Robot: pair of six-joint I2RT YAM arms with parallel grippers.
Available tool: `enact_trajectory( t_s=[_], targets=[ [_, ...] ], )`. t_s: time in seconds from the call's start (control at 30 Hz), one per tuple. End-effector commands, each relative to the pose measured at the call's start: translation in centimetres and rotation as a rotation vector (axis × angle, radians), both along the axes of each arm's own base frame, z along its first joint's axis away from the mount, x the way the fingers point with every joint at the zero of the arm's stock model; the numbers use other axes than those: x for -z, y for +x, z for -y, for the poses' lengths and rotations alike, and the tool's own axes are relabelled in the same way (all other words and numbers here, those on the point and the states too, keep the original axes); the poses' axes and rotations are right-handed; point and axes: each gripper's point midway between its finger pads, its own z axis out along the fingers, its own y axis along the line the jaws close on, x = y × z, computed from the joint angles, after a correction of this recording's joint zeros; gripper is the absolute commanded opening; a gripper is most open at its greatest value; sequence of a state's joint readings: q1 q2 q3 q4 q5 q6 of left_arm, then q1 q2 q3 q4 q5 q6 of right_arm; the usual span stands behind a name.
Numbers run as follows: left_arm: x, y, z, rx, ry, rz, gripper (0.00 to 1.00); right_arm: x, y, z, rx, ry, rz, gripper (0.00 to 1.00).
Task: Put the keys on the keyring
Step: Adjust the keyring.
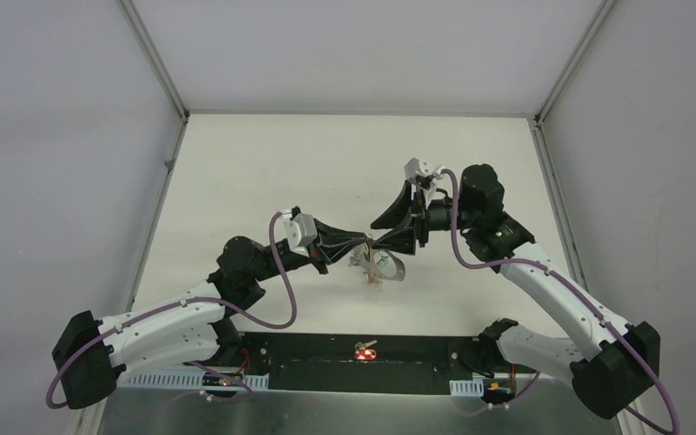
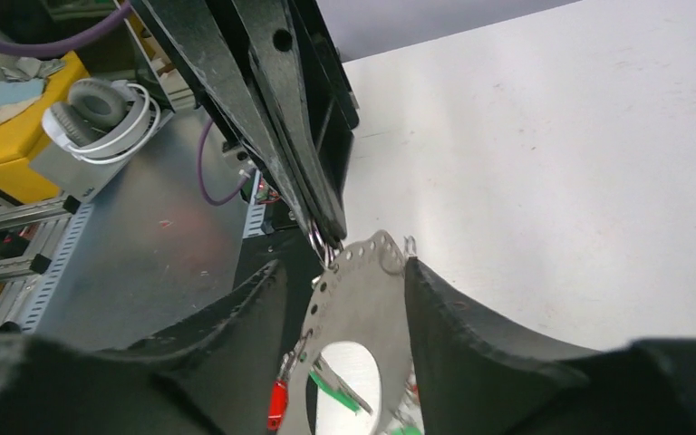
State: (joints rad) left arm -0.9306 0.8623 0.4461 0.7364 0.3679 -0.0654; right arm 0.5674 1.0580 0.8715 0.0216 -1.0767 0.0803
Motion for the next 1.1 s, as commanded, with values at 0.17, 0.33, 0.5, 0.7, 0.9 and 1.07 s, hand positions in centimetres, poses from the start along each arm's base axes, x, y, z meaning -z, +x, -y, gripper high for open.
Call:
enact_trajectory(
  t_s=[0.17, 0.33, 0.5, 0.7, 0.9, 1.07],
  targets=[
    [-4.0, 0.8, -1.1, -0.071, -0.082, -0.035, 0.00, 1.4, -0.4, 0.6, 0.066, -0.069, -0.002, 0.59],
    [-4.2, 1.0, -0.9, -0.077, -0.081, -0.045, 0.00, 2.9, -0.5, 0.1, 0.088, -0.130, -0.011, 0.59],
    [-4.4, 1.5, -1.1, -0.101, -0.080, -0.061, 0.00, 3.7, 0.0, -0.2, 0.124, -0.177, -0.010, 0.46],
    [-3.9, 2.0, -1.1, -0.124, -0.040, -0.117, 0.00, 3.8, 0.7, -0.3, 0.147, -0.232, -0.035, 0.05],
    [-3.1, 2.5, -1.3, -0.158, 0.015, -0.183, 0.00, 3.2, 1.3, -0.3, 0.193, -0.267, -0.054, 0.00],
    [-2.2, 3.6, -1.4, -0.216, 0.084, -0.279, 0.00, 2.7, 1.4, -0.1, 0.225, -0.271, -0.031, 0.00]
  ],
)
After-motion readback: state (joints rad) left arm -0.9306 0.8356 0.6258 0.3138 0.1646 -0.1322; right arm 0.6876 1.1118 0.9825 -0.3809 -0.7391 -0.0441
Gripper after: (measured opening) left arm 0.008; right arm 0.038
